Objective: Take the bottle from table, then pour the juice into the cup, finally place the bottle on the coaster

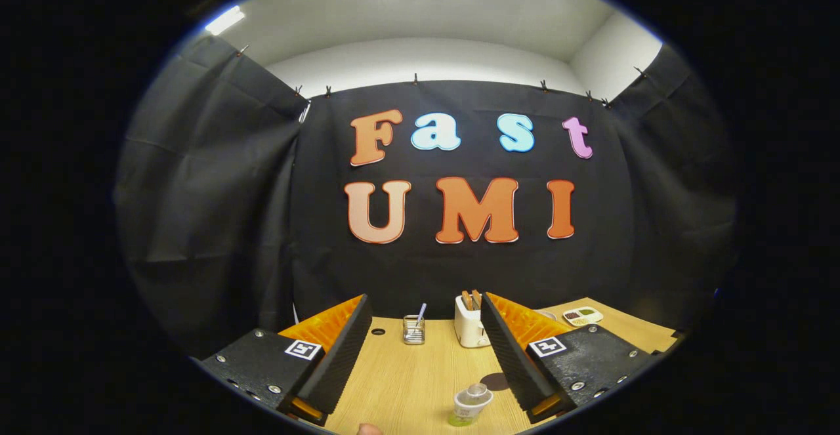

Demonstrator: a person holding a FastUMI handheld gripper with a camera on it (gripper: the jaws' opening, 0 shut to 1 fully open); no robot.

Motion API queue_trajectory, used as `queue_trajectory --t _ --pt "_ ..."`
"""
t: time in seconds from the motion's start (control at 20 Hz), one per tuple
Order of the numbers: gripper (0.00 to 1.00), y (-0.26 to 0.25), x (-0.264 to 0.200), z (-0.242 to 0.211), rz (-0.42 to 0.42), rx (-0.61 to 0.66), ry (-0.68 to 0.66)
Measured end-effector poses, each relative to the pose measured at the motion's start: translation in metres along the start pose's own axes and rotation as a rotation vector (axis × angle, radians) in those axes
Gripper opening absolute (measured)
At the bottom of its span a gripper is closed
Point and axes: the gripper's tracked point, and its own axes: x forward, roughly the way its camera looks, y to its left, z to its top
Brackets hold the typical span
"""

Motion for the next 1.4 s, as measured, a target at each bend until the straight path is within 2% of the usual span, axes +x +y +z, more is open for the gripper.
queue_trajectory --t 0.3,0.65,1.05,1.4 --pt "0.99 -0.033 0.007 -0.061 -0.077 0.030 0.136" --pt "0.99 -0.060 0.013 -0.137 -0.125 0.104 0.287" --pt "0.99 -0.068 0.021 -0.212 -0.138 0.077 0.429" --pt "0.99 -0.065 0.027 -0.253 -0.127 0.047 0.495"
